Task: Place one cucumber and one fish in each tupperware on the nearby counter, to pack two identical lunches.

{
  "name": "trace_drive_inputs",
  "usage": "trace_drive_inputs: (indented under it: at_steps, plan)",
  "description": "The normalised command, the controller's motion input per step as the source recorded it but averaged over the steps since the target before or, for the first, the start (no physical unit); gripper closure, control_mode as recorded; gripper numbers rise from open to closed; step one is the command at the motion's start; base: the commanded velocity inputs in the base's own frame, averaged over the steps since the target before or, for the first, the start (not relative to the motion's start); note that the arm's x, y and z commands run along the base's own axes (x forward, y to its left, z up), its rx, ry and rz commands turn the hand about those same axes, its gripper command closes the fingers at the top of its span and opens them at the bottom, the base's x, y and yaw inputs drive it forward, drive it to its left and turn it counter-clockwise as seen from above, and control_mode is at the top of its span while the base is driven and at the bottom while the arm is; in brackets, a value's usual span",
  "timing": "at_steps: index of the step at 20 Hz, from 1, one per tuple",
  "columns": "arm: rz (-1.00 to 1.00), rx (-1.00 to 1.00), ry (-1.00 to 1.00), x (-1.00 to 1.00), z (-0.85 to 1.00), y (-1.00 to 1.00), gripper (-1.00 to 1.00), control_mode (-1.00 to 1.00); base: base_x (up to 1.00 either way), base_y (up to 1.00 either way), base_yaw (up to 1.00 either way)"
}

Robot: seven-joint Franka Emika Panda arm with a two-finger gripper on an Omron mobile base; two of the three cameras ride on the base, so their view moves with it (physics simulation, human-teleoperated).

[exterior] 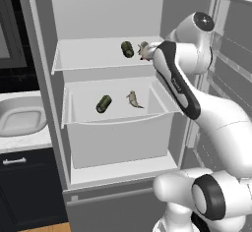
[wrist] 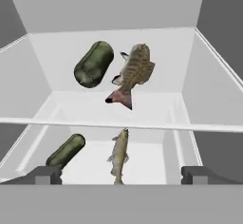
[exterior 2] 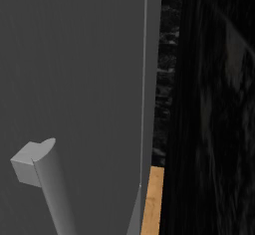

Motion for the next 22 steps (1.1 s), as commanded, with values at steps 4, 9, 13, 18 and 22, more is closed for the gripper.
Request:
trace_drive_inputs:
  at_steps: [4,9,13,18,22]
  plan:
    - [0.00,-0.05,0.05,0.40,-0.05,0.10,-1.00,-1.00,0.00,0.00,0.00]
    - [0.00,-0.02,0.00,0.34,-0.11,0.00,-1.00,-1.00,0.00,0.00,0.00]
    - [0.00,-0.01,0.00,0.31,-0.30,0.00,-1.00,-1.00,0.00,0.00,0.00]
    - [0.00,0.00,0.00,0.41,-0.21,0.00,-1.00,-1.00,0.00,0.00,0.00]
    - [0.00,0.00,0.03,0.47,-0.01,0.00,-1.00,-1.00,0.00,0.00,0.00]
